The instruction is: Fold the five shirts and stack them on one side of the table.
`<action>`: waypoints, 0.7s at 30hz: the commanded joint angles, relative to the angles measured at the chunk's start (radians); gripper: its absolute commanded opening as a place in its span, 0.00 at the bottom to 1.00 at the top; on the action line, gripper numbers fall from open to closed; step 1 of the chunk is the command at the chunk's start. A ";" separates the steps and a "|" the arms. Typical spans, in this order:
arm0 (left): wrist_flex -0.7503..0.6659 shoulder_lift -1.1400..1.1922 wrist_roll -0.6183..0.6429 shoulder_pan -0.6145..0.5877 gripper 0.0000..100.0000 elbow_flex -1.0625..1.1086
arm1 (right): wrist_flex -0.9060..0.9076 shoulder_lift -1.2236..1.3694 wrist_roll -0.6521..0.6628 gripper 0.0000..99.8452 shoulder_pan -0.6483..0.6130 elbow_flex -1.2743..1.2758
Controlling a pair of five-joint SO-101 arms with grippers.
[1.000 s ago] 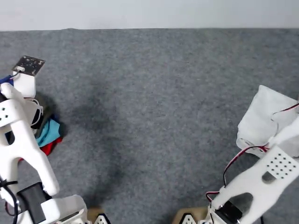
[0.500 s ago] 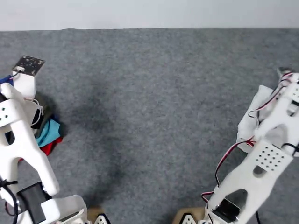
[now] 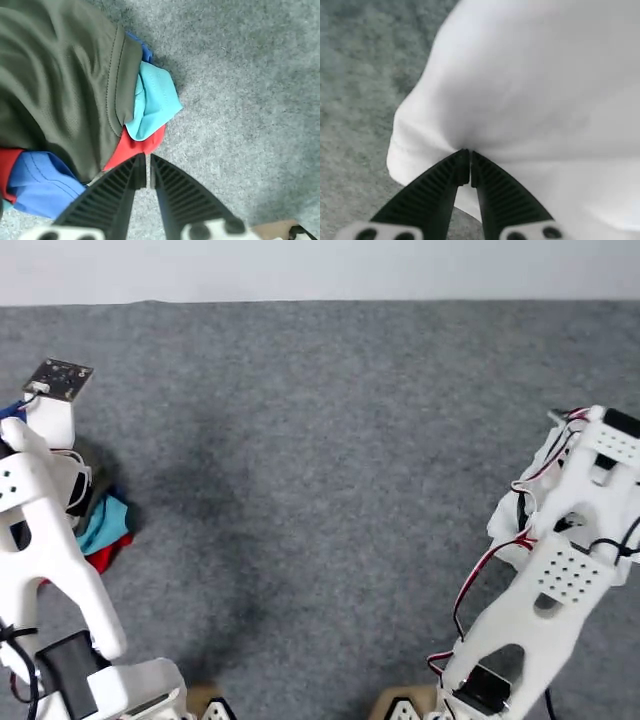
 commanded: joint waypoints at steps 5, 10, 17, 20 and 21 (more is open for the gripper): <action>0.023 -0.011 0.008 0.005 0.02 -0.012 | 0.039 -0.259 -0.002 0.01 0.012 -0.005; 0.020 -0.011 0.008 0.005 0.02 -0.012 | -0.013 -0.285 0.000 0.01 0.044 -0.005; 0.020 -0.011 0.008 0.005 0.02 -0.012 | 0.039 -0.252 0.000 0.01 0.143 -0.003; 0.020 -0.011 0.006 0.005 0.02 -0.012 | 0.041 -0.248 0.040 0.01 0.202 -0.003; 0.020 -0.011 0.006 0.005 0.02 -0.012 | 0.041 -0.248 0.055 0.01 0.220 0.006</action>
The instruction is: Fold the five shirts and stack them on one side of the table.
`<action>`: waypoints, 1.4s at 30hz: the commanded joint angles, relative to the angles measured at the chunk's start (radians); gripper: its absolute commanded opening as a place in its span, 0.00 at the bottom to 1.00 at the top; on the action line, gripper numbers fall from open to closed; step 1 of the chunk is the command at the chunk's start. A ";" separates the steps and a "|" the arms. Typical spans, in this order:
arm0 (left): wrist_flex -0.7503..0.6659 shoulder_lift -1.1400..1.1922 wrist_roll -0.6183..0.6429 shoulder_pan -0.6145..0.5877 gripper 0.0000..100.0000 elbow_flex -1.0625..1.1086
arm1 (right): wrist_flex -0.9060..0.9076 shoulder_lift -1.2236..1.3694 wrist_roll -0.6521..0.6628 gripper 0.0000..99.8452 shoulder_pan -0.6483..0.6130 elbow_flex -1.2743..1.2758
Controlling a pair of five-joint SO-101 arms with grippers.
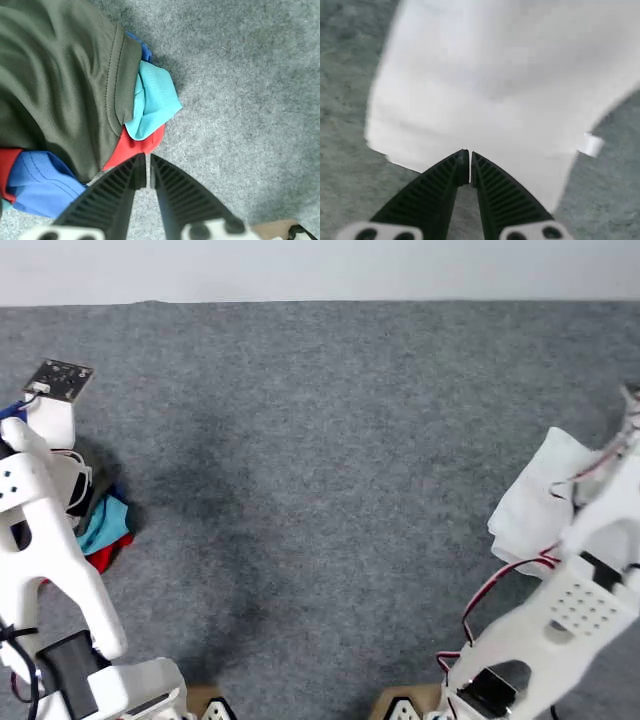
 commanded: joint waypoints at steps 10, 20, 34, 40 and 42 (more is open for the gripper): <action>0.015 -0.011 0.008 0.005 0.02 -0.012 | 0.024 0.102 0.110 0.01 0.211 0.130; 0.015 -0.011 0.006 0.005 0.02 -0.012 | 0.041 -0.093 0.110 0.01 0.193 0.124; 0.021 -0.012 0.011 0.017 0.03 -0.012 | 0.042 -0.278 0.072 0.01 0.051 0.126; 0.012 -0.002 0.031 -0.069 0.08 -0.053 | 0.042 -0.440 0.068 0.01 -0.085 0.273; -0.005 -0.002 0.029 -0.114 0.14 -0.085 | 0.041 -0.522 0.066 0.01 -0.157 0.371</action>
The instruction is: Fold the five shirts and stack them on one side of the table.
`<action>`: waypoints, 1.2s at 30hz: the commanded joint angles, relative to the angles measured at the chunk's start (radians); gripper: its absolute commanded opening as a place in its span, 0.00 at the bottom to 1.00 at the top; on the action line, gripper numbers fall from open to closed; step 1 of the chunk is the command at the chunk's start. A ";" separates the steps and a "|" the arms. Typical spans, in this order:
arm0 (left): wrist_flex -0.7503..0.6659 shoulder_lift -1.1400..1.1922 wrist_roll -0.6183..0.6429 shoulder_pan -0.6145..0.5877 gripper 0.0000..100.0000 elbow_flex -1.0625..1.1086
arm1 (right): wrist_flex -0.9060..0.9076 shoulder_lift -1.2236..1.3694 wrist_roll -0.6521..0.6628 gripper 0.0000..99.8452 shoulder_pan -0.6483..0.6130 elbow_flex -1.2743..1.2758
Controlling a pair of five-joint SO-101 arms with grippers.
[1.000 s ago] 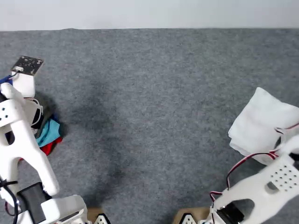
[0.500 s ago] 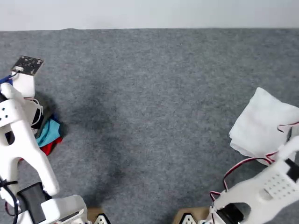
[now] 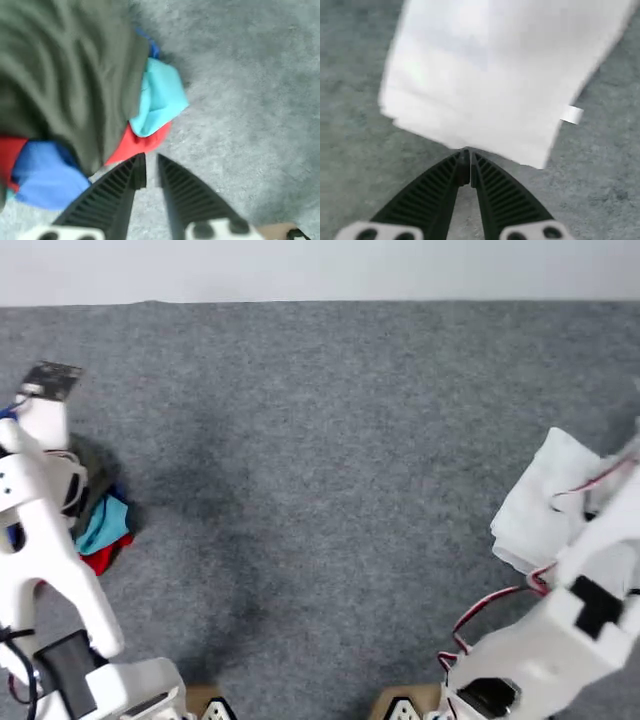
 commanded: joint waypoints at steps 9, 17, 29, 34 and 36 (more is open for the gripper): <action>-0.104 -0.006 -0.256 -0.167 0.23 -0.220 | 0.038 -0.348 -0.244 0.01 -0.380 0.445; -0.393 0.150 -0.359 -0.284 0.23 -0.223 | 0.038 -0.348 -0.308 0.01 -0.441 0.486; -0.516 0.245 -0.359 -0.290 0.00 -0.289 | 0.038 -0.346 -0.301 0.01 -0.433 0.488; -0.489 0.054 -0.250 -0.189 0.00 -0.426 | 0.038 -0.349 -0.301 0.01 -0.435 0.488; -0.534 -0.009 -0.186 -0.147 0.01 -0.470 | 0.039 -0.354 -0.304 0.01 -0.435 0.488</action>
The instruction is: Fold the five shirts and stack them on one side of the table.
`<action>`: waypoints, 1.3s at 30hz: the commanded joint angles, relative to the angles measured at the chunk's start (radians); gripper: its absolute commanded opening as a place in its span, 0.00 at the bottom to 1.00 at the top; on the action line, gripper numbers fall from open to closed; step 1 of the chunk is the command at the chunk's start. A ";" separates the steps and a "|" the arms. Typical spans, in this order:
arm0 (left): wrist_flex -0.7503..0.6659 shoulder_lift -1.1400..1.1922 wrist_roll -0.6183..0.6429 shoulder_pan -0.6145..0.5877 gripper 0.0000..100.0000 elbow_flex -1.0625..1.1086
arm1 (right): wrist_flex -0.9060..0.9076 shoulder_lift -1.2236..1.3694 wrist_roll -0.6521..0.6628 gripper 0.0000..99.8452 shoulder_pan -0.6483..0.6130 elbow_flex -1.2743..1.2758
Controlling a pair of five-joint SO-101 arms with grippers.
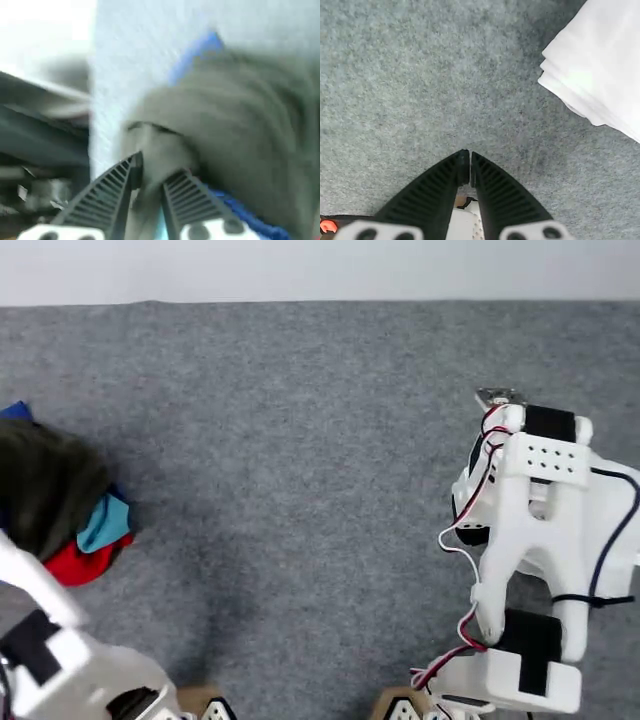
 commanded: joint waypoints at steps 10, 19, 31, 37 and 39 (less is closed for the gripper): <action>-0.272 -0.114 0.169 0.046 0.01 -0.107 | 0.039 -0.058 -0.005 0.01 -0.004 -0.003; -0.540 -0.003 0.201 -0.198 0.01 -0.117 | 0.039 -0.058 -0.005 0.01 -0.007 -0.003; -0.287 0.008 0.190 -0.169 0.01 -0.143 | 0.039 -0.058 -0.006 0.01 -0.007 -0.003; -0.132 0.123 -0.052 -0.137 0.13 0.053 | 0.041 -0.058 -0.006 0.01 -0.008 -0.003; -0.129 0.126 -0.023 -0.137 0.17 0.039 | 0.041 -0.058 -0.006 0.01 -0.008 -0.003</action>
